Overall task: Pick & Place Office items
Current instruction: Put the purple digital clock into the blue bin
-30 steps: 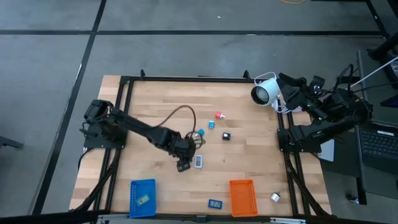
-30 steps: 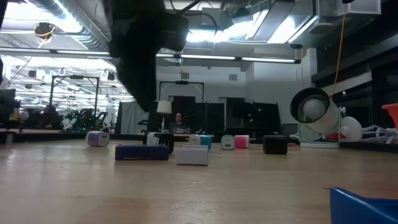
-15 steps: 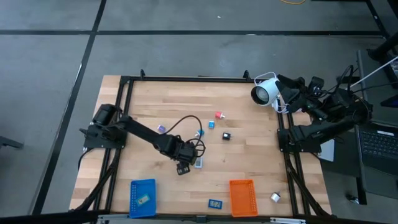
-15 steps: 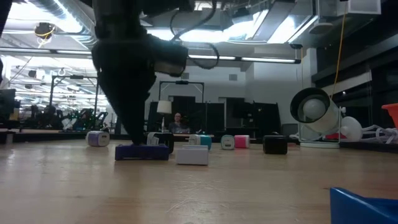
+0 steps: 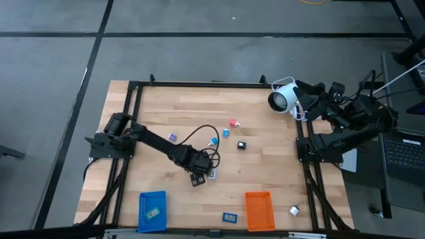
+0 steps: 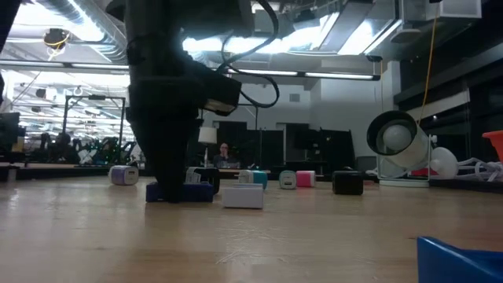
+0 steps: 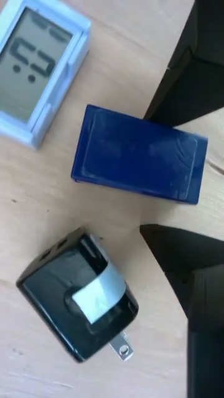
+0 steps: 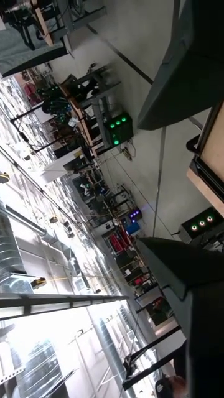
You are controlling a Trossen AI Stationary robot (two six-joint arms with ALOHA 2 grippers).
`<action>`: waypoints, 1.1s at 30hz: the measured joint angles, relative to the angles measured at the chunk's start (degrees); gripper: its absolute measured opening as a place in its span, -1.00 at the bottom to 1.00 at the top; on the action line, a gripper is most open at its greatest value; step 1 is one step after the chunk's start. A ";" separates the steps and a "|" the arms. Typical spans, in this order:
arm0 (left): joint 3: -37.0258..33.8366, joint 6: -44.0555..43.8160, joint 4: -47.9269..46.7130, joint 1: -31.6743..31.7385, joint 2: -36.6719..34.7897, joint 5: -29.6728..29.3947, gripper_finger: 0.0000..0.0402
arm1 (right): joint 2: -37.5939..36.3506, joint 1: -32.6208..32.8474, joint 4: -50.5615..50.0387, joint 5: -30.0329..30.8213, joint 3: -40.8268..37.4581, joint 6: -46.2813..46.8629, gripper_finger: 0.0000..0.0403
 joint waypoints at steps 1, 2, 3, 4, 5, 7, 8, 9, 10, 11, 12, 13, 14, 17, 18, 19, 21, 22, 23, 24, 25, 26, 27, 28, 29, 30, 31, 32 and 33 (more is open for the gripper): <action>0.00 -0.20 -0.08 0.30 0.02 0.56 0.20 | 0.00 0.00 0.00 0.07 0.00 0.00 0.50; -0.01 -0.29 -0.21 0.66 0.02 1.22 0.12 | 0.00 0.00 0.00 0.18 0.00 0.00 0.50; -0.13 -0.47 -0.27 1.05 -0.32 1.80 0.03 | 0.00 0.00 0.00 0.18 0.00 -0.03 0.50; -0.22 -0.78 -0.08 1.49 -0.67 2.35 -0.07 | 0.00 0.00 0.00 0.19 0.00 -0.07 0.50; -0.26 -1.30 0.19 2.07 -1.17 2.92 -0.17 | 0.00 0.00 0.00 0.20 0.00 -0.11 0.50; -0.47 -2.52 0.54 3.15 -2.79 4.12 -0.26 | 0.00 0.00 0.00 0.17 0.00 -0.13 0.50; -0.67 -3.16 0.76 3.78 -3.51 4.74 -0.26 | 0.00 0.00 -0.01 0.17 0.00 -0.19 0.50; -0.72 -3.79 1.23 4.32 -4.39 5.59 -0.26 | 0.00 0.00 0.00 0.19 0.00 -0.26 0.50; -0.72 -4.27 1.60 4.75 -5.77 6.04 -0.26 | 0.01 0.00 -0.02 0.17 0.00 -0.26 0.50; -0.70 -4.45 1.77 5.17 -7.70 6.75 -0.26 | 0.01 0.00 -0.02 0.17 0.00 -0.19 0.50; -0.58 -4.50 2.06 5.42 -9.50 7.43 -0.26 | 0.00 0.00 0.00 0.17 0.00 -0.09 0.50; -0.50 -4.52 2.89 5.68 -11.12 7.99 -0.26 | 0.00 0.00 0.00 0.17 0.00 -0.09 0.50; -0.50 -4.72 3.24 5.82 -12.74 8.17 -0.26 | 0.02 0.00 -0.02 0.13 0.00 -0.16 0.50; -0.59 -5.13 5.01 5.79 -18.91 8.92 -0.26 | 0.01 0.00 -0.11 -0.28 0.00 -0.34 0.50; -0.58 -5.14 6.27 5.71 -21.40 9.41 -0.26 | 0.01 0.00 -0.26 -0.28 0.00 -0.51 0.50; -0.52 -5.30 7.56 5.50 -23.79 9.94 -0.26 | 0.00 0.00 -0.36 -0.30 0.00 -0.86 0.50; -0.52 -6.47 9.53 4.68 -28.29 10.31 -0.26 | 0.02 0.00 -0.50 -0.28 0.00 -1.34 0.50; -0.52 -7.49 9.83 3.94 -30.58 10.48 -0.26 | 0.00 0.00 -0.48 -0.29 0.00 -1.40 0.50; -0.52 -8.82 9.73 2.92 -32.83 10.66 -0.26 | 0.00 0.00 -0.48 -0.29 0.00 -1.40 0.50; -0.45 -10.49 9.18 1.65 -34.86 10.91 -0.26 | 0.00 0.00 -0.46 -0.28 0.00 -1.40 0.50; -0.37 -12.36 8.04 -0.01 -36.71 10.97 -0.26 | 0.00 0.00 -0.46 -0.30 0.00 -1.40 0.50; -0.37 -14.35 6.29 -1.96 -38.27 10.97 -0.26 | 0.00 0.00 -0.46 -0.33 0.00 -1.39 0.50; -0.37 -16.57 4.04 -3.99 -39.44 11.01 -0.26 | 0.00 0.00 -0.46 -0.36 0.00 -1.30 0.50; -0.37 -18.96 1.55 -6.29 -40.16 11.10 -0.26 | 0.00 0.00 -0.46 -0.40 0.00 -1.10 0.50; -0.39 -21.33 -1.08 -8.75 -40.68 11.14 -0.26 | 0.00 0.00 -0.44 -0.42 0.00 -0.82 0.50; -0.39 -23.47 -3.84 -11.31 -40.88 11.41 -0.26 | 0.00 0.00 -0.46 -0.43 0.00 -0.54 0.50; -0.39 -25.50 -6.18 -13.73 -40.91 12.03 -0.26 | 0.00 0.00 -0.44 -0.43 0.00 -0.26 0.50; -0.39 -27.44 -8.29 -16.33 -40.77 12.67 -0.26 | 0.00 0.00 -0.44 -0.42 0.00 -0.26 0.50; -0.39 -28.90 -10.04 -18.78 -40.41 13.02 -0.26 | 0.00 0.00 -0.44 -0.42 0.00 -0.26 0.50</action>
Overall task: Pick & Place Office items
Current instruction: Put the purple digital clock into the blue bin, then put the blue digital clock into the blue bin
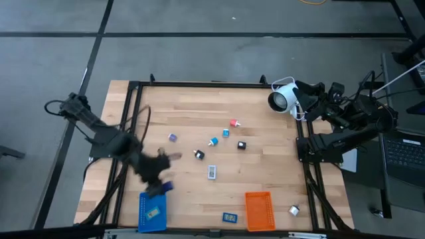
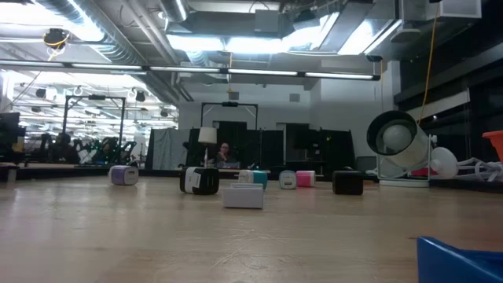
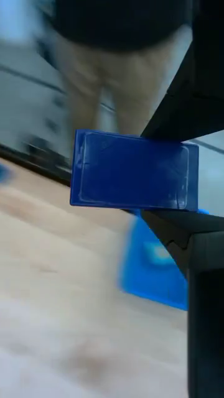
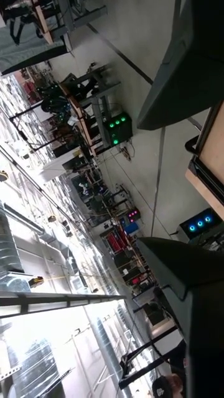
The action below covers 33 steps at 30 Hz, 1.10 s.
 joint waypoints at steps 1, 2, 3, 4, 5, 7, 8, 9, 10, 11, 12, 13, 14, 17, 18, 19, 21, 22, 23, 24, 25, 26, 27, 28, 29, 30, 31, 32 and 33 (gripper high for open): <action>-0.01 -1.29 -1.36 -2.17 0.50 0.25 -0.26 | 0.00 0.00 0.00 0.00 0.00 -0.02 0.50; -0.21 -2.59 -2.21 -4.27 1.09 0.20 -0.26 | 0.00 0.00 0.00 0.03 0.00 -0.05 0.50; -0.52 -3.93 -2.87 -5.95 1.68 0.20 -0.26 | 0.02 0.00 0.00 0.35 0.00 -0.08 0.50; -1.06 -5.20 -3.18 -7.42 2.28 0.16 -0.26 | 0.02 0.00 0.00 0.93 0.00 -0.06 0.50; -1.43 -6.19 -3.51 -8.89 3.07 0.09 -0.26 | 0.05 0.00 0.00 1.74 0.00 -0.05 0.50; -2.50 -8.18 -3.84 -11.47 4.85 -0.18 -0.26 | 0.16 0.00 0.00 2.58 0.00 -0.07 0.50; -3.41 -8.98 -3.96 -12.59 5.67 -0.22 -0.26 | 0.17 0.00 -0.02 2.64 0.00 -0.11 0.50; -4.34 -9.77 -3.76 -13.49 6.51 -0.25 -0.26 | 0.22 0.00 -0.02 2.73 0.00 -0.26 0.50; -5.30 -10.46 -3.08 -14.17 7.35 -0.27 -0.26 | 0.32 0.00 0.02 2.81 0.00 -0.26 0.50; -6.23 -10.92 -2.42 -14.72 8.16 -0.40 -0.26 | 0.46 0.00 0.03 3.17 0.00 -0.25 0.50; -7.08 -11.16 -1.59 -15.14 8.92 -0.70 -0.26 | 0.56 0.00 -0.02 3.60 0.00 -0.17 0.50; -7.99 -11.26 -0.42 -15.50 9.56 -0.88 -0.26 | 0.61 0.00 -0.05 4.08 0.00 0.02 0.50; -9.00 -11.29 1.04 -15.68 10.23 -1.04 -0.26 | 0.62 0.00 -0.04 4.50 0.00 0.17 0.50; -12.12 -10.43 5.32 -15.95 12.14 -1.27 -0.25 | 1.05 0.00 0.00 5.11 0.00 0.22 0.50; -13.04 -10.39 6.90 -15.95 12.60 -1.27 -0.23 | 1.24 0.00 -0.02 5.11 0.00 0.24 0.50; -13.81 -10.34 8.50 -15.92 12.95 -1.29 -0.20 | 1.40 0.00 -0.01 5.15 0.00 0.26 0.50; -14.59 -10.47 9.88 -15.91 13.42 -1.35 -0.11 | 1.67 0.00 0.25 5.55 0.00 0.43 0.50; -14.64 -10.51 9.70 -15.91 13.59 -1.45 -0.06 | 1.83 0.00 0.33 5.79 0.00 0.77 0.50; -14.64 -10.51 9.51 -15.91 13.68 -1.42 -0.01 | 1.90 0.00 0.25 5.98 0.00 1.32 0.50; -14.64 -10.48 9.41 -15.91 13.70 -1.21 0.04 | 1.90 0.00 0.22 5.99 0.00 1.57 0.50; -14.64 -10.48 9.44 -15.91 13.68 -1.07 0.08 | 1.88 0.00 0.25 5.99 0.00 1.70 0.50; -14.64 -10.50 9.46 -15.91 13.63 -1.05 0.12 | 1.86 0.00 0.24 5.99 0.00 1.68 0.50; -14.64 -10.51 9.43 -15.91 13.59 -1.05 0.16 | 1.86 0.00 0.24 5.99 0.00 1.66 0.50; -14.64 -10.51 9.45 -15.91 13.54 -1.03 0.19 | 1.86 0.00 0.23 6.00 0.00 1.59 0.50; -14.64 -10.58 9.42 -15.91 13.41 -0.82 0.22 | 1.86 0.00 0.22 6.01 0.00 1.49 0.50; -14.64 -10.64 9.41 -15.91 13.22 -0.38 0.24 | 1.86 0.00 0.23 6.01 0.00 1.46 0.50; -14.64 -10.64 9.45 -15.88 12.94 0.22 0.26 | 1.86 0.00 0.22 6.01 0.00 1.39 0.50; -14.63 -10.62 9.37 -15.66 12.48 0.71 0.28 | 1.86 0.00 0.22 6.03 0.00 1.17 0.50; -14.44 -10.59 8.87 -15.41 11.76 0.72 0.29 | 1.86 0.00 0.23 6.05 0.00 0.83 0.50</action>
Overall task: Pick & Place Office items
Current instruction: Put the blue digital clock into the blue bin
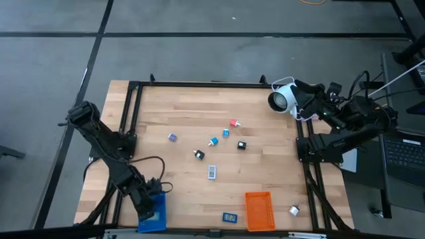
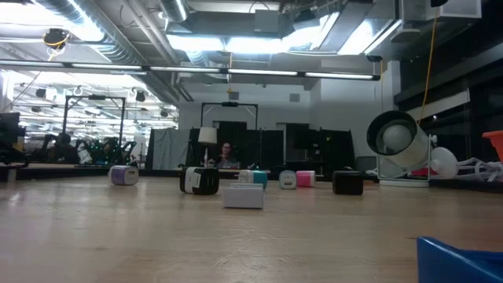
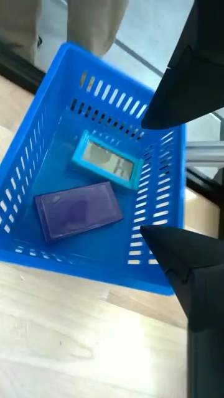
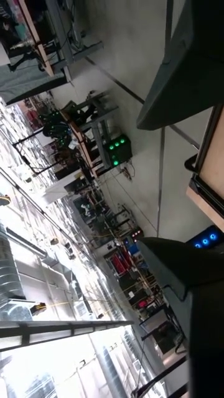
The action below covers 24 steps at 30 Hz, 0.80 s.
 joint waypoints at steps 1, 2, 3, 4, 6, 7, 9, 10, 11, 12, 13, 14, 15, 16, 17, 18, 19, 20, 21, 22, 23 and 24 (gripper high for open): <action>0.26 0.00 -0.44 0.36 -1.01 -0.15 0.30 | 0.00 0.00 0.01 0.12 0.00 -0.23 0.50; 0.65 0.02 -0.74 0.86 -2.25 -0.78 0.31 | 0.00 0.00 0.02 0.13 0.00 -0.44 0.50; 1.04 0.29 -0.96 1.49 -3.74 -1.75 0.31 | 0.00 0.00 0.03 0.13 0.00 -0.45 0.50; 1.35 0.83 -1.33 2.21 -5.29 -3.05 0.31 | 0.00 0.00 0.03 0.13 0.00 -0.44 0.50; 1.88 2.26 -2.23 4.14 -8.59 -6.63 0.31 | 0.00 0.00 0.08 0.13 0.00 -0.46 0.50; 2.19 3.37 -2.50 5.41 -10.35 -8.75 0.31 | 0.00 0.00 0.10 0.13 0.00 -0.45 0.50; 2.74 6.17 -2.26 9.22 -14.23 -12.99 0.31 | -0.01 0.00 0.21 0.12 0.00 -0.46 0.50; 2.92 7.75 -1.87 11.58 -16.00 -14.92 0.30 | -0.02 0.00 0.21 0.11 0.00 -0.46 0.50; 3.04 9.44 -1.26 14.31 -17.55 -16.27 0.30 | -0.02 0.00 0.21 0.11 0.00 -0.46 0.50; 3.05 11.14 -0.08 17.33 -18.98 -17.19 0.29 | -0.02 0.00 0.21 0.06 0.00 -0.46 0.50; 3.05 12.84 1.62 20.38 -20.16 -18.05 0.29 | -0.02 0.00 0.21 -0.20 0.00 -0.47 0.50; 3.05 14.77 4.08 23.62 -21.10 -18.97 0.29 | -0.02 0.00 0.21 -0.59 0.00 -0.61 0.50; 3.05 17.11 7.86 26.69 -21.83 -19.93 0.29 | -0.02 0.00 0.21 -1.16 0.00 -0.68 0.50; 3.05 19.89 12.39 29.78 -22.23 -20.55 0.28 | -0.02 0.00 0.19 -1.78 0.00 -0.70 0.50; 3.05 22.89 17.50 32.57 -22.24 -20.71 0.28 | -0.02 0.00 0.19 -2.32 0.00 -0.68 0.50; 3.13 25.61 22.47 35.39 -21.79 -20.15 0.28 | -0.02 0.00 0.21 -3.10 0.00 -0.70 0.50; 3.22 27.87 26.79 37.94 -20.99 -18.33 0.28 | -0.02 0.00 0.19 -3.60 0.00 -0.70 0.50; 3.29 29.76 29.72 40.43 -19.58 -16.16 0.28 | -0.02 0.00 0.19 -4.06 0.00 -0.70 0.50; 3.52 31.27 30.68 42.42 -17.76 -14.12 0.28 | -0.02 0.00 0.19 -4.39 0.00 -0.72 0.50; 4.04 32.86 29.70 43.98 -15.56 -12.19 0.28 | -0.02 0.00 0.20 -4.44 0.00 -0.71 0.50; 4.84 34.65 27.51 45.01 -12.93 -10.23 0.28 | -0.02 0.00 0.19 -4.54 0.00 -0.72 0.50; 5.83 36.76 24.80 45.61 -9.89 -8.12 0.28 | -0.02 0.00 0.21 -4.80 0.00 -0.71 0.50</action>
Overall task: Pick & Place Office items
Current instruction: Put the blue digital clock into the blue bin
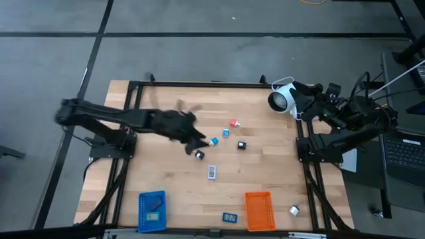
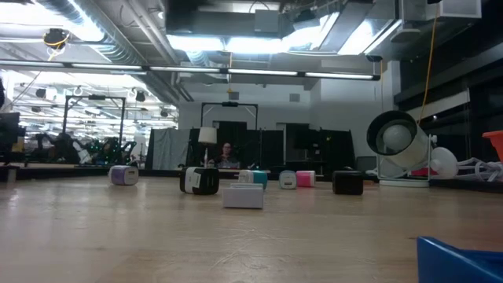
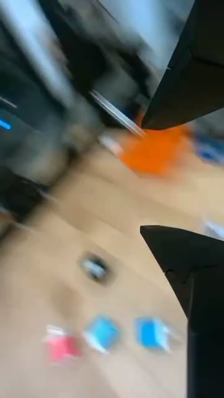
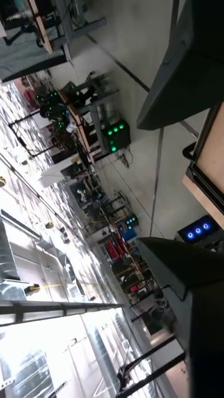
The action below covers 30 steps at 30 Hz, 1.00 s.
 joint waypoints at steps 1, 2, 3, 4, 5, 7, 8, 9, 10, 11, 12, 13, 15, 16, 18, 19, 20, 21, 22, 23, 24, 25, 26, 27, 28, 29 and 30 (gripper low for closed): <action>1.43 2.67 -2.04 0.39 3.32 2.20 0.28 | 0.00 0.00 -0.01 -0.55 0.00 0.01 0.50; 3.16 5.38 -3.25 0.62 6.65 4.08 0.28 | 0.00 -0.02 0.01 -1.30 0.00 0.02 0.50; 4.99 8.26 -4.42 0.71 9.78 5.85 0.28 | 0.00 -0.02 0.00 -1.84 0.00 0.06 0.50; 7.01 11.43 -5.30 0.75 12.95 7.79 0.28 | 0.00 -0.01 0.00 -2.26 0.00 0.07 0.50; 9.19 14.41 -5.98 0.78 16.23 9.35 0.28 | 0.00 0.00 0.02 -2.46 0.00 0.08 0.50; 13.96 20.51 -8.75 0.79 22.63 10.65 0.28 | 0.00 0.00 0.04 -2.61 0.00 0.42 0.50; 16.63 23.74 -10.77 0.78 25.56 10.60 0.28 | 0.00 0.00 0.04 -2.61 0.00 0.82 0.50; 19.57 26.99 -12.84 0.75 28.53 10.41 0.28 | 0.00 -0.02 0.04 -2.57 0.00 1.35 0.50; 22.43 29.88 -14.47 0.45 31.06 9.64 0.28 | 0.00 -0.01 0.04 -2.26 0.00 1.62 0.50; 25.31 32.28 -15.99 0.14 33.60 8.69 0.28 | 0.00 0.00 0.03 -1.89 0.00 1.91 0.50; 28.12 34.29 -17.43 -0.13 35.92 8.01 0.28 | 0.00 0.00 0.02 -1.56 0.00 2.27 0.50; 30.84 36.24 -18.78 -0.49 38.25 7.98 0.28 | 0.00 -0.01 0.02 -1.29 0.00 2.64 0.50; 36.15 39.11 -21.65 -1.62 42.55 7.85 0.28 | 0.00 -0.02 0.00 -1.25 0.00 3.12 0.50; 38.57 40.38 -23.45 -2.36 44.41 7.64 0.28 | 0.00 -0.02 0.00 -1.13 0.00 3.12 0.50; 43.05 42.24 -26.13 -4.08 47.68 6.86 0.28 | 0.00 0.00 0.00 -0.53 0.00 3.16 0.50; 44.93 42.79 -27.33 -5.03 49.05 6.44 0.28 | 0.00 0.00 -0.03 -0.10 0.00 3.20 0.50; 46.40 43.23 -27.95 -5.98 50.09 6.20 0.28 | 0.00 0.00 -0.10 0.39 0.00 3.25 0.50; 47.77 43.30 -28.21 -7.00 51.13 5.64 0.28 | 0.00 -0.02 -0.35 0.71 0.00 3.35 0.50; 49.01 43.22 -28.22 -7.95 51.92 5.20 0.28 | 0.02 -0.02 -0.59 0.89 0.00 3.70 0.50; 50.03 42.89 -28.31 -8.91 52.48 4.81 0.28 | 0.11 -0.02 -0.76 0.96 0.00 4.36 0.50; 50.88 42.44 -28.85 -9.79 52.86 4.47 0.28 | 0.20 -0.02 -0.99 1.07 0.00 4.78 0.50; 51.30 41.78 -29.13 -10.61 53.08 4.24 0.28 | 0.25 -0.02 -1.28 1.08 0.00 4.98 0.50; 51.41 40.69 -29.13 -11.39 53.21 3.85 0.28 | 0.29 -0.01 -1.72 1.07 0.00 5.54 0.50; 51.41 39.34 -29.17 -12.11 53.38 3.34 0.28 | 0.42 -0.02 -2.13 1.10 0.00 6.34 0.50; 51.41 37.73 -29.23 -12.74 53.55 2.81 0.28 | 0.62 -0.02 -2.63 1.08 0.00 7.28 0.50; 51.39 36.03 -29.38 -13.32 53.67 2.04 0.28 | 0.88 -0.02 -3.40 1.04 0.00 8.25 0.50; 51.39 34.99 -29.40 -14.03 53.71 1.05 0.28 | 1.23 -0.02 -4.21 1.02 0.00 9.32 0.50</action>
